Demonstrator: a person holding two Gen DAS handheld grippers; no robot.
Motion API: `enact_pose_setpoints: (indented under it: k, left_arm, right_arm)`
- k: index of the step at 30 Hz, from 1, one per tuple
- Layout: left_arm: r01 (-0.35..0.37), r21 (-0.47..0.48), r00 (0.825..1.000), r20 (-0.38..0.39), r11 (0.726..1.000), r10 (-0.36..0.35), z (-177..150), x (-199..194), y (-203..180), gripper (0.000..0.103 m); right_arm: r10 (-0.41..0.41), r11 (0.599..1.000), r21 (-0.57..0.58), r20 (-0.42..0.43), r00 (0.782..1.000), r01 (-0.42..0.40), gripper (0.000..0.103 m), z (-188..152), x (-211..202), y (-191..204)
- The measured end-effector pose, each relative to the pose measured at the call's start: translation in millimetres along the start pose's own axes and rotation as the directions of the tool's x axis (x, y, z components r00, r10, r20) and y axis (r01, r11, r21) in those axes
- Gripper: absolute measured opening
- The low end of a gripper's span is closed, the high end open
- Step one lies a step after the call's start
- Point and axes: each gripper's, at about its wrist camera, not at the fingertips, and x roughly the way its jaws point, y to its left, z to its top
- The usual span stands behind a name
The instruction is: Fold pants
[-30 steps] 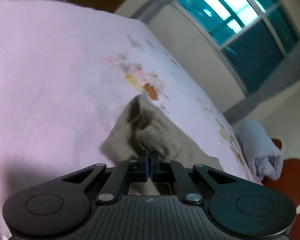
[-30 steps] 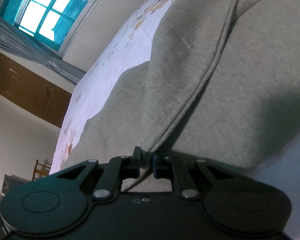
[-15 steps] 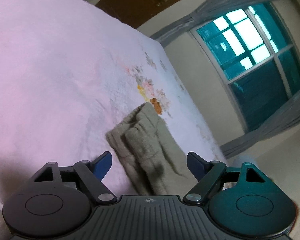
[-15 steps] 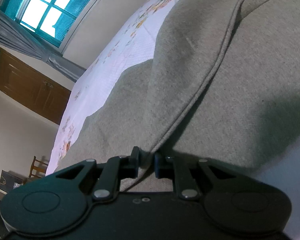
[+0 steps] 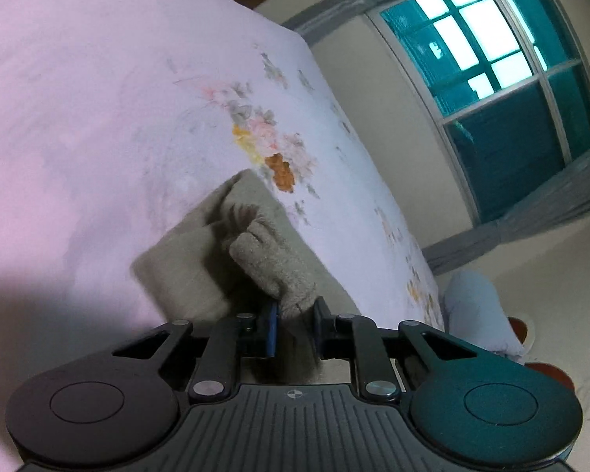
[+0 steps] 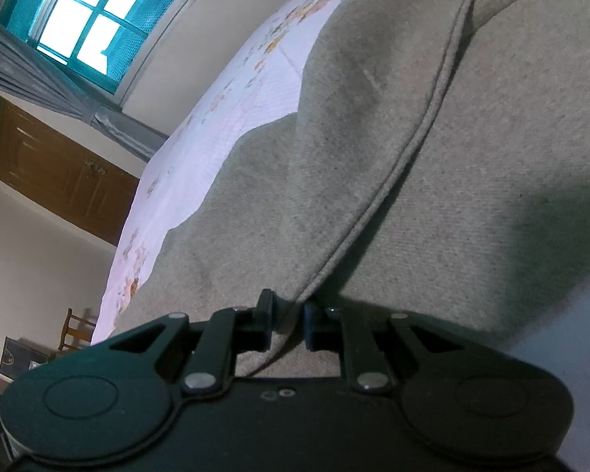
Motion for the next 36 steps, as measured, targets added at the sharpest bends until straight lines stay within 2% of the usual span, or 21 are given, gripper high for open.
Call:
enact_pose_setpoints:
  k: [2,6,7,9,11,13,14,15,17,18,20,22,23,24,25,26,27,28,30,33,36]
  left_arm:
    - [0.007,0.030,1.000,-0.009,1.000,-0.006,6.2,2.9,-8.6,0.017]
    - [-0.047,0.045,0.999,-0.003,0.998,0.047,4.0,-1.8,-10.6,0.019]
    - [-0.069,0.044,0.998,-0.004,0.997,0.069,1.0,-3.3,-8.2,0.021]
    - [-0.130,0.043,0.991,-0.006,0.991,0.131,-4.8,-6.2,-0.9,0.035]
    - [-0.127,0.023,0.992,-0.002,0.992,0.127,-12.0,-5.2,7.8,0.036]
    - [-0.107,0.006,0.994,0.016,0.994,0.107,-14.8,-3.5,12.8,0.035]
    - [-0.109,0.010,0.994,0.019,0.994,0.109,-14.1,-1.2,12.8,0.018]
    - [-0.107,0.008,0.994,0.008,0.994,0.107,-11.2,2.1,12.9,0.017]
    - [-0.001,0.010,1.000,0.006,1.000,0.001,3.8,-1.0,1.5,0.015]
    - [0.065,0.057,0.997,0.034,0.996,-0.067,12.2,-8.7,-13.5,0.014]
    - [0.244,0.136,0.963,0.083,0.960,-0.257,28.8,-24.2,-38.9,0.014]
    - [0.333,0.175,0.933,0.079,0.927,-0.351,35.6,-29.7,-41.9,0.014]
    - [0.325,0.180,0.939,0.054,0.928,-0.340,35.4,-26.4,-34.3,0.015]
    - [0.280,0.166,0.957,0.022,0.946,-0.288,32.1,-17.6,-17.9,0.015]
    - [0.198,0.130,0.980,-0.034,0.972,-0.195,26.9,-2.9,3.5,0.015]
    - [0.078,0.093,0.992,-0.111,0.993,-0.067,19.3,13.8,27.3,0.014]
    - [0.019,0.074,0.988,-0.153,0.997,-0.007,10.3,22.1,45.6,0.014]
    - [0.058,0.055,0.990,-0.134,0.997,-0.051,5.0,18.9,55.6,0.014]
    - [0.070,0.034,0.992,-0.112,0.997,-0.066,4.1,14.2,56.5,0.015]
    - [0.064,0.057,0.992,-0.114,0.996,-0.057,7.3,13.9,46.9,0.015]
    - [0.100,0.086,0.991,-0.100,0.991,-0.091,11.9,4.4,34.3,0.015]
  right_arm:
    - [0.004,1.000,0.027,-0.001,1.000,-0.004,0.008,1.8,0.0,-1.4]
    - [0.018,0.997,0.080,-0.007,1.000,-0.017,0.008,5.3,0.7,-4.0]
    - [0.017,0.997,0.081,-0.006,1.000,-0.016,0.008,5.1,0.2,-3.9]
    - [0.016,0.996,0.083,-0.005,1.000,-0.016,0.008,3.4,-1.6,-3.6]
    - [0.019,0.996,0.084,-0.005,1.000,-0.018,0.008,2.2,-3.1,-3.7]
    - [0.021,0.995,0.093,-0.008,1.000,-0.020,0.008,2.3,-3.2,-4.9]
    - [0.025,0.995,0.099,-0.011,1.000,-0.024,0.004,2.9,-3.4,-6.0]
    - [0.033,0.995,0.099,-0.015,0.999,-0.032,0.000,3.9,-2.6,-6.2]
    - [0.040,0.999,0.035,-0.011,0.999,-0.040,0.000,12.0,-5.2,4.8]
    - [0.077,0.997,-0.008,0.024,0.997,-0.077,0.000,18.3,-14.5,14.9]
    - [0.150,0.983,-0.121,0.115,0.982,-0.136,0.000,28.4,-42.2,43.4]
    - [0.214,0.964,-0.196,0.173,0.962,-0.179,0.000,31.3,-67.8,56.4]
    - [0.229,0.959,-0.209,0.182,0.956,-0.190,0.000,28.1,-74.3,53.4]
    - [0.217,0.959,-0.220,0.175,0.960,-0.176,0.000,21.6,-74.6,45.8]
    - [0.171,0.965,-0.219,0.123,0.978,-0.141,0.000,12.2,-63.8,32.9]
    - [0.081,0.978,-0.194,0.035,0.996,-0.073,0.000,2.7,-44.6,17.1]
    - [0.002,0.987,-0.158,-0.045,0.999,-0.009,0.000,-5.8,-27.3,2.8]
    - [0.017,0.994,-0.109,-0.055,0.998,-0.023,0.000,-12.7,-21.3,-11.1]
    - [0.058,0.997,-0.058,-0.009,0.998,-0.058,0.000,-14.7,-24.8,-19.2]
    - [0.032,0.996,-0.087,-0.002,0.999,-0.033,0.000,-14.9,-23.2,-11.9]
    - [0.039,0.995,-0.092,0.005,0.999,-0.038,0.000,-10.8,-29.4,-6.3]
